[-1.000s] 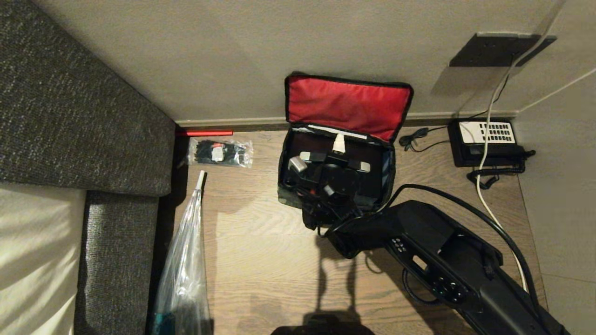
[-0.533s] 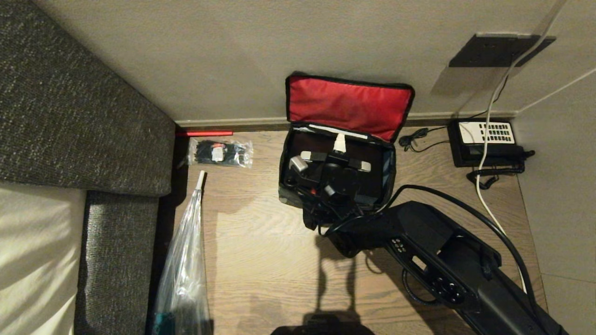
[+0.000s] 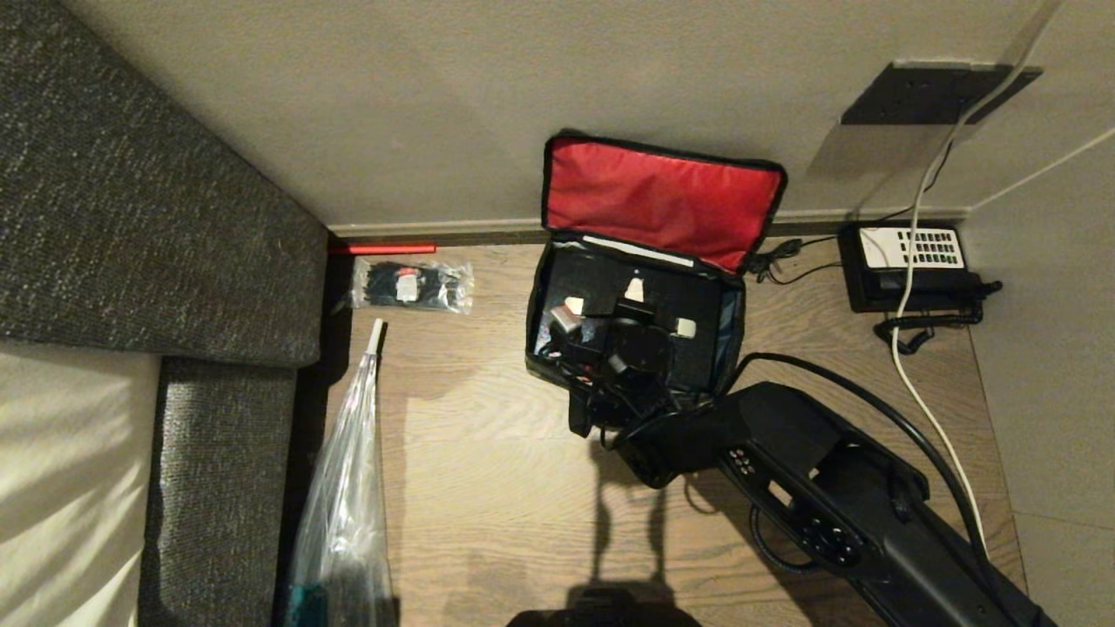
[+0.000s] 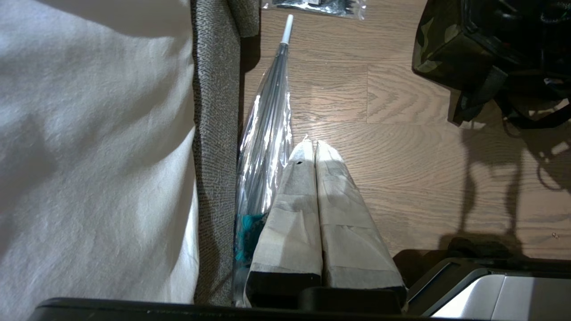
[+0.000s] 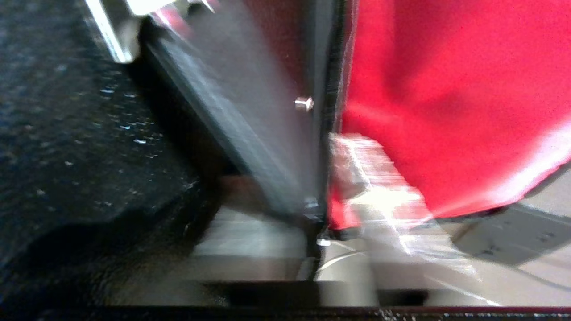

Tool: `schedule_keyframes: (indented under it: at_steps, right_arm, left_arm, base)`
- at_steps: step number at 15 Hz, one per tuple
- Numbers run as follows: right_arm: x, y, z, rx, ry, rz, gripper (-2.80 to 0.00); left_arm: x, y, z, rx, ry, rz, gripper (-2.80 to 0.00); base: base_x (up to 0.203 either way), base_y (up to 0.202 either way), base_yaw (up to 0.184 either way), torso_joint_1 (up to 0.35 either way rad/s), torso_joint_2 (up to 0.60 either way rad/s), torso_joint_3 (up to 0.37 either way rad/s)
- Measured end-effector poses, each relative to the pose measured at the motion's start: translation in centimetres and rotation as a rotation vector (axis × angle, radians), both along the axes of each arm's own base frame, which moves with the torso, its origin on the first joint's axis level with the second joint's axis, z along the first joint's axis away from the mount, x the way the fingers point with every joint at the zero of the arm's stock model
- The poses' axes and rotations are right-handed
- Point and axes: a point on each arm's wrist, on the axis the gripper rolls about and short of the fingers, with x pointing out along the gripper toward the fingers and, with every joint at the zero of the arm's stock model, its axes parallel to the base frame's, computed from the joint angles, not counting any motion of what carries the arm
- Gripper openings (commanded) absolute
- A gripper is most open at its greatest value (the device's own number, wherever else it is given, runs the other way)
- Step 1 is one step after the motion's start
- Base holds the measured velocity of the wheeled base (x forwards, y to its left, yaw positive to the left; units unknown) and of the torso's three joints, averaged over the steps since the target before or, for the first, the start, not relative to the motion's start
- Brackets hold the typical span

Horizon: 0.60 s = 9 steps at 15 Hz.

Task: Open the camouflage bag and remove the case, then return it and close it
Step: Lift the black box

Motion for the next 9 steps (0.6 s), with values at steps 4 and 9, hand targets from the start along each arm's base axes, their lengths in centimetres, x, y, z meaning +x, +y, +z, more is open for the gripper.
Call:
schedule_keyframes:
  at_steps: [4, 9]
  right_arm:
    - [-0.17, 0.13, 0.05, 0.012, -0.027, 0.006, -2.8]
    - [-0.91, 0.38, 0.59, 0.027, -0.043, 0.025, -2.8]
  left_arm:
    - [0.0, 0.0, 0.0, 0.0, 0.0, 0.0, -2.8]
    - [0.0, 0.0, 0.0, 0.0, 0.0, 0.0, -2.8]
  base:
    - [0.0, 0.0, 0.0, 0.0, 0.0, 0.0]
    - [0.0, 0.0, 0.0, 0.0, 0.0, 0.0]
